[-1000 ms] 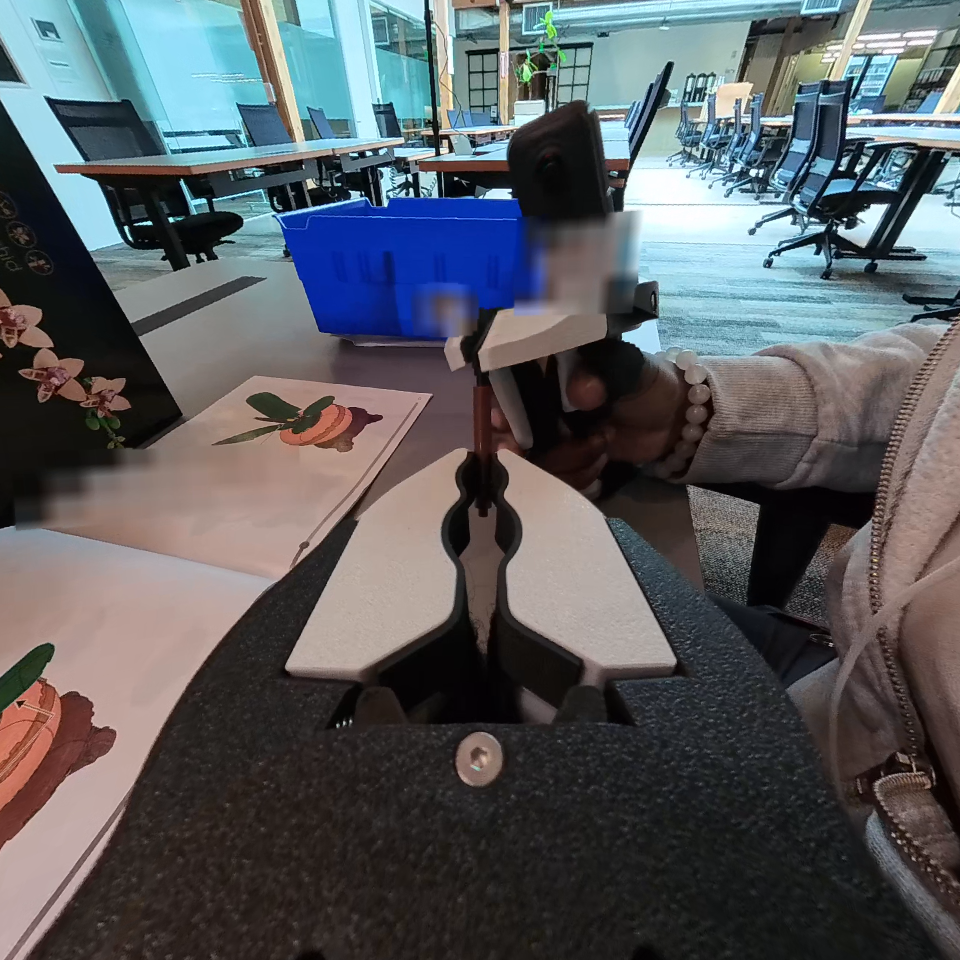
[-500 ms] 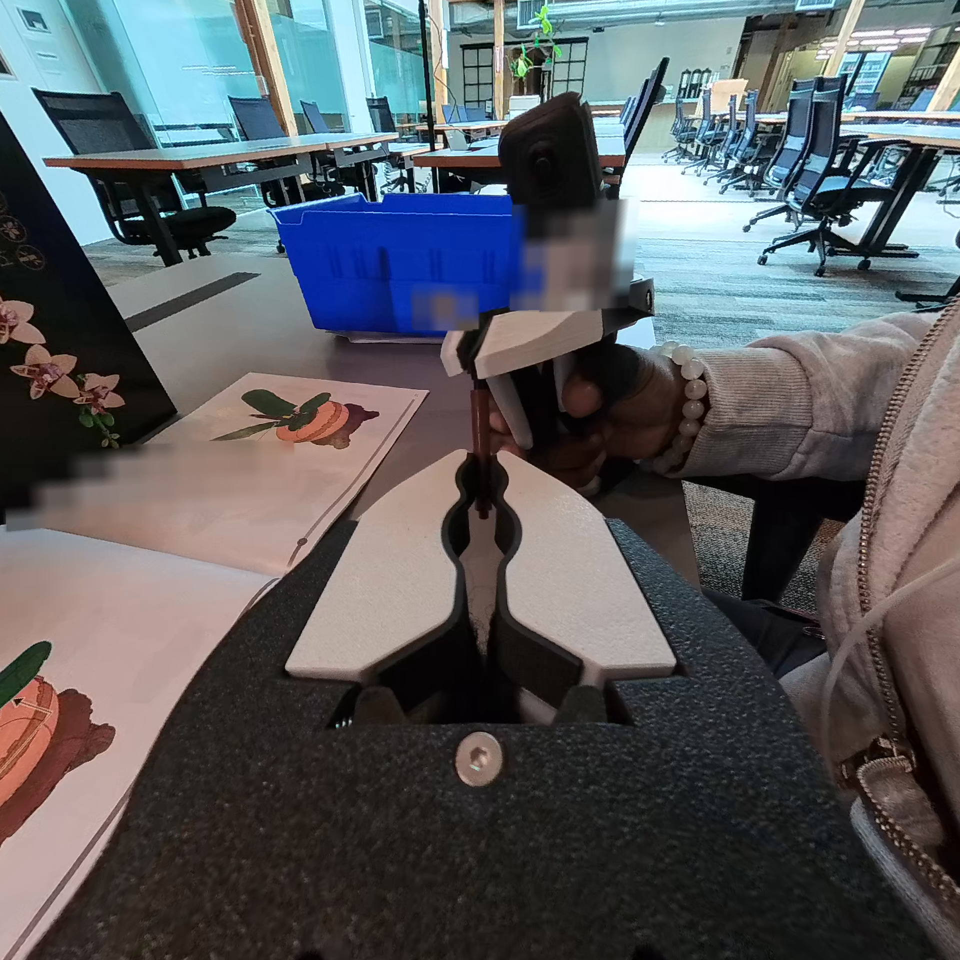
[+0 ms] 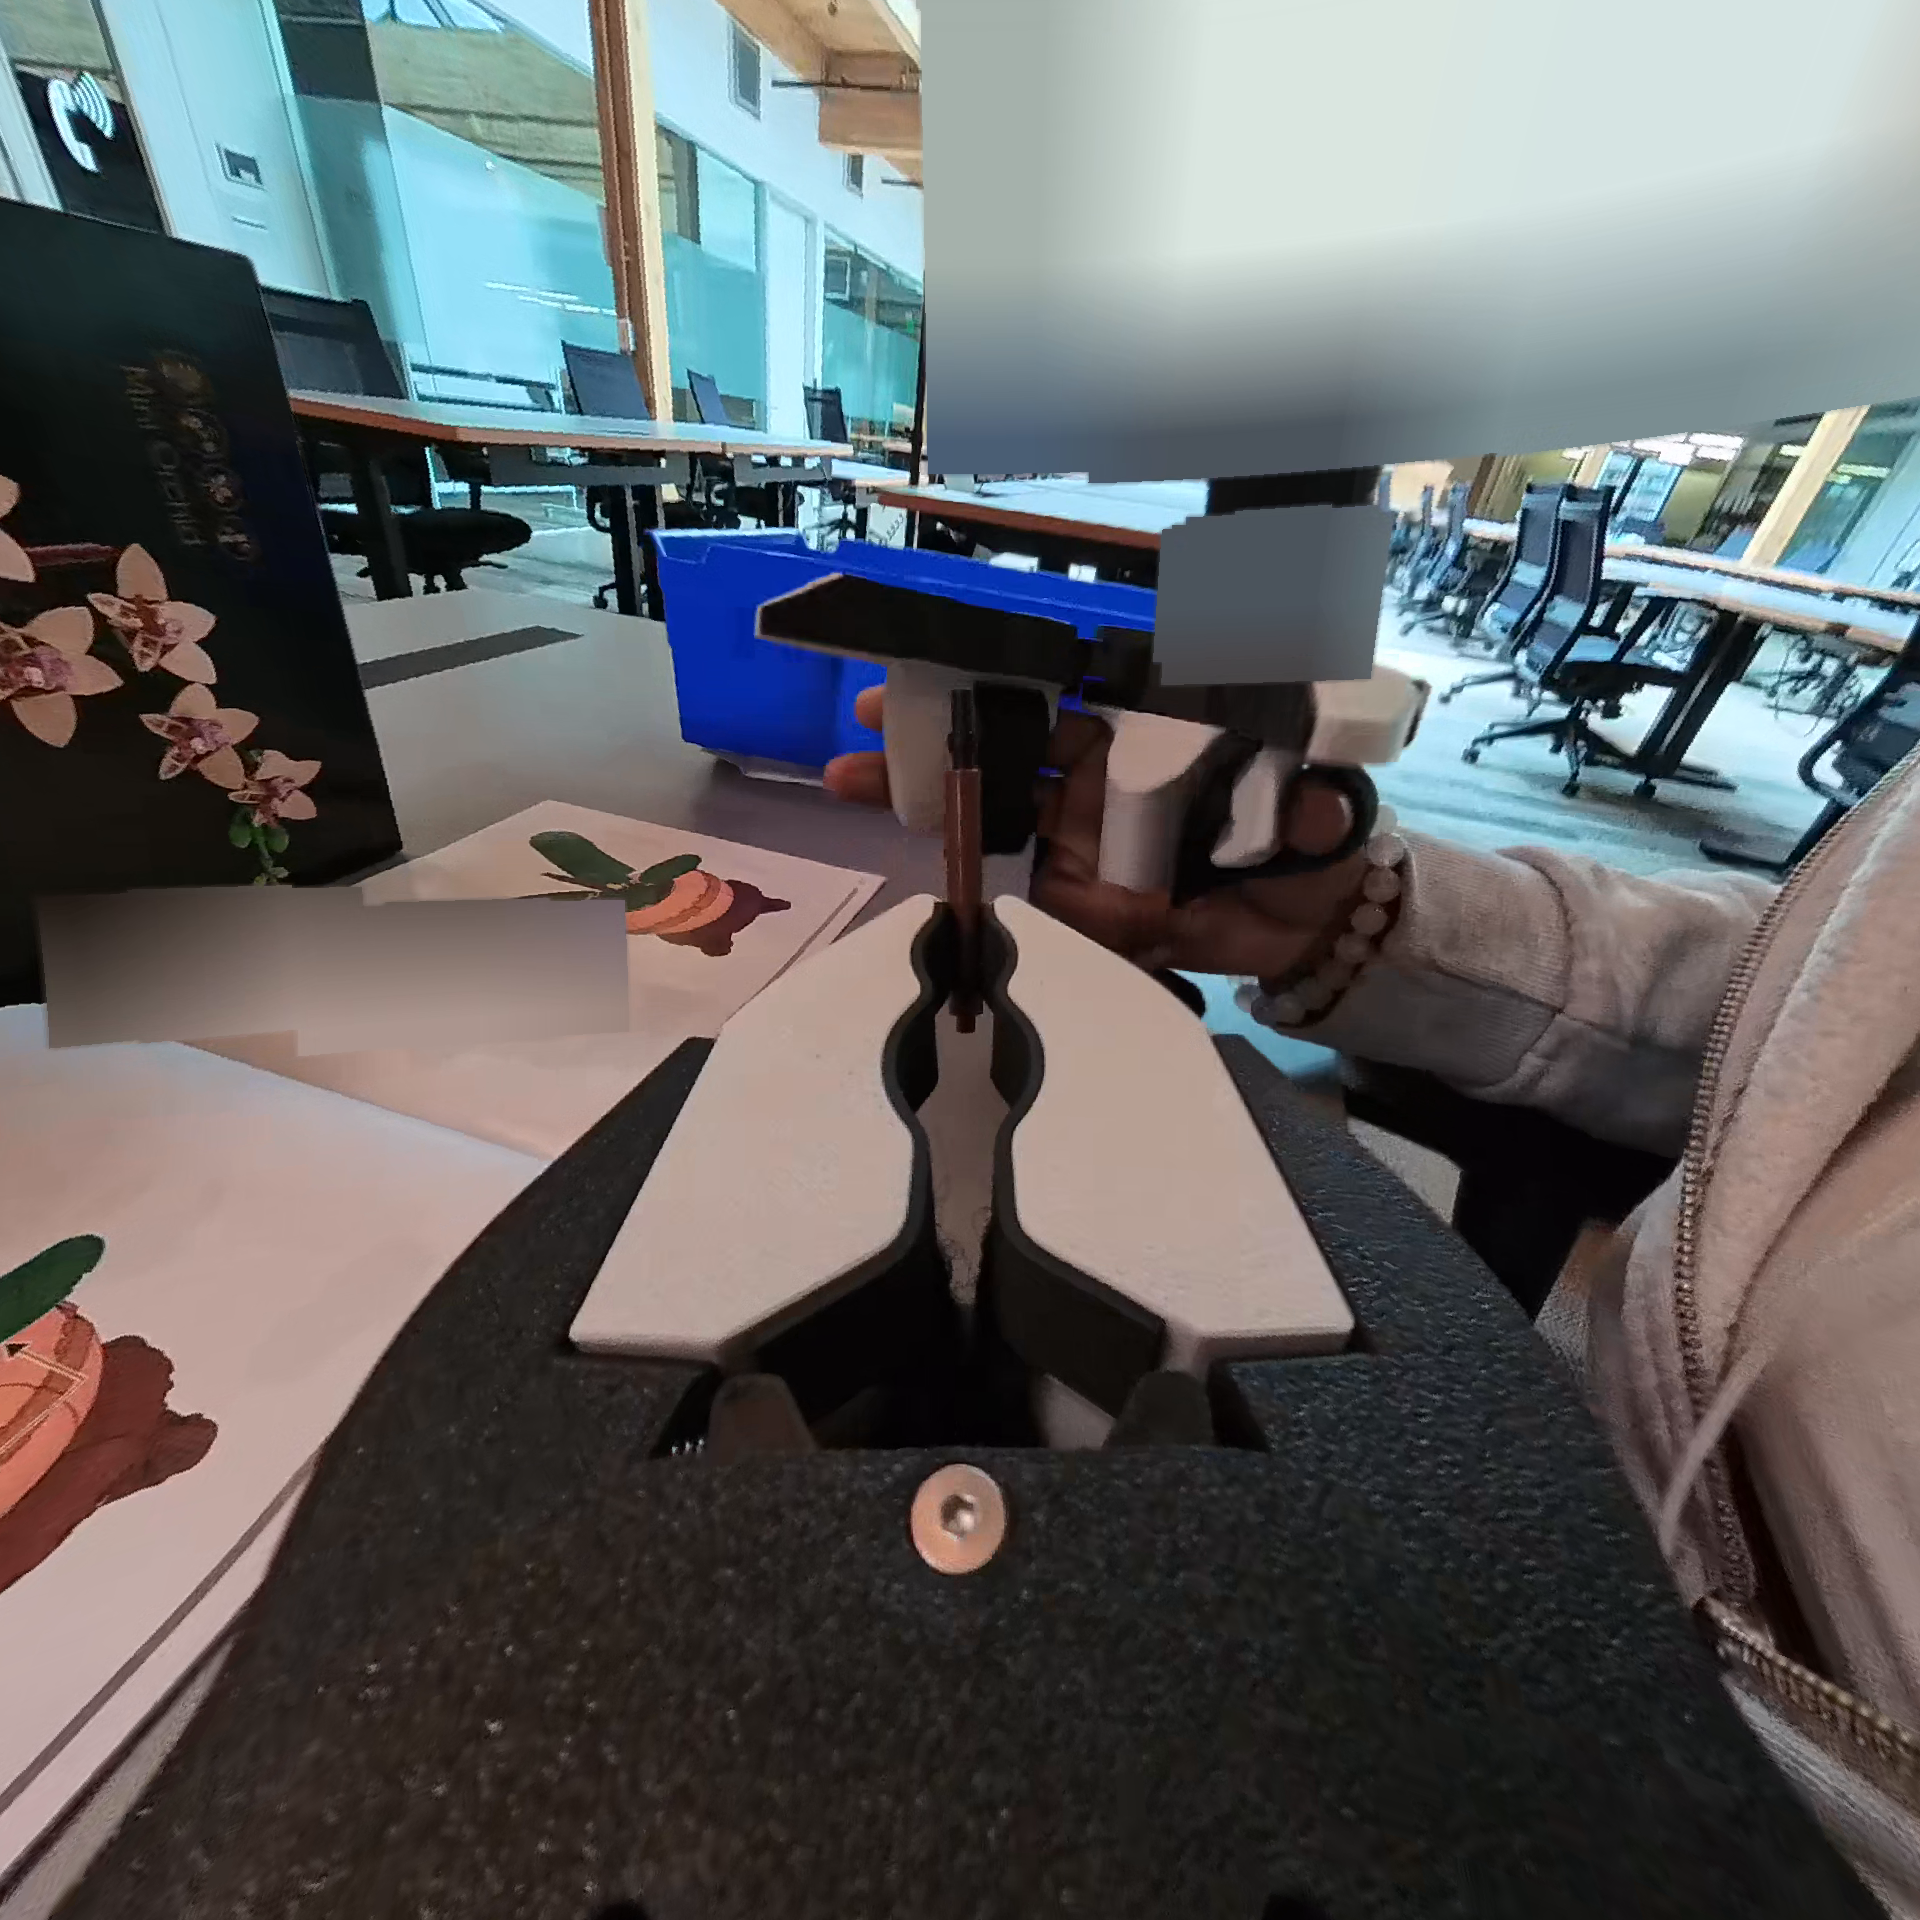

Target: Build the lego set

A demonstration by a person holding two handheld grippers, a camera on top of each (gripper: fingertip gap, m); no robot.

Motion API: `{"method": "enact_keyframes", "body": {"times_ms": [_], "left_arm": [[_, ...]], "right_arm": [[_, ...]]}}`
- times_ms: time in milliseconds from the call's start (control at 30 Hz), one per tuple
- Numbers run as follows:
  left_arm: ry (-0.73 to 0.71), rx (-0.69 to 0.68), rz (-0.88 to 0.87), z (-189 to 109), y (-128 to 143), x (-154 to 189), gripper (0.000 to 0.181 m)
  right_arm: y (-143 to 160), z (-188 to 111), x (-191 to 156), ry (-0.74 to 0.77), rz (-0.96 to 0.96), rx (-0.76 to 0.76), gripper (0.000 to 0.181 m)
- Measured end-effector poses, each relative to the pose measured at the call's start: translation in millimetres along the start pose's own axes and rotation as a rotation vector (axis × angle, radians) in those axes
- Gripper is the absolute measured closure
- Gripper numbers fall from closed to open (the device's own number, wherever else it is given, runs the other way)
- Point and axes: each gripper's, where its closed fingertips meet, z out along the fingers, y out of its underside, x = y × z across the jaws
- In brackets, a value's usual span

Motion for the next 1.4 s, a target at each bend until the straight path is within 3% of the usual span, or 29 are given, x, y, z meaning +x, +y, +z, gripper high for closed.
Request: {"method": "enact_keyframes", "body": {"times_ms": [67, 100, 200, 367, 467, 600, 800, 1033, 1133, 1233, 1300, 1400], "left_arm": [[-0.004, 0.038, -0.007, -2.5, -5.1, -0.8, 0.178], [-0.007, 0.061, -0.014, -4.0, -8.5, -1.9, 0.177], [0.004, 0.135, -0.066, -7.8, -18.7, -3.8, 0.177], [0.040, 0.145, -0.111, -0.8, -20.8, 0.4, 0.177], [0.079, 0.112, -0.074, 9.8, -19.8, 12.3, 0.177], [0.083, 0.055, 0.018, 19.6, -17.5, 18.1, 0.177], [0.064, 0.013, 0.079, 26.4, -13.4, 14.5, 0.177], [0.021, -0.057, 0.089, 31.0, -0.9, 3.6, 0.168], [0.015, -0.097, 0.059, 32.5, 6.4, 0.5, 0.148], [-0.003, -0.147, 0.033, 33.8, 15.9, -4.3, 0.135], [-0.013, -0.166, 0.031, 34.5, 19.2, -6.2, 0.131], [-0.016, -0.169, 0.017, 34.6, 19.4, -9.2, 0.131]], "right_arm": [[-5.5, -3.9, 2.6, 0.040, -0.023, -0.015, 0.059], [-10.8, -8.2, 4.5, 0.060, -0.022, 0.004, 0.065], [-22.4, -25.6, 8.7, 0.104, -0.019, 0.085, 0.127], [-12.9, -21.4, -9.4, 0.001, 0.139, 0.030, 0.141], [-3.2, -5.8, -17.7, -0.019, 0.125, -0.055, 0.135], [-7.0, 3.4, -21.4, -0.063, 0.183, -0.017, 0.145], [-6.5, 1.0, -10.1, -0.068, 0.183, 0.015, 0.177], [-8.5, 1.6, -2.9, -0.096, 0.182, 0.029, 0.177], [-21.1, -5.7, 17.6, -0.039, 0.194, 0.108, 0.177], [-17.2, -21.8, 70.9, 0.199, 0.237, 0.142, 0.177], [-8.5, -36.4, 106.3, 0.355, 0.375, 0.179, 0.177], [-4.2, -43.6, 124.1, 0.355, 0.572, 0.286, 0.177]]}}
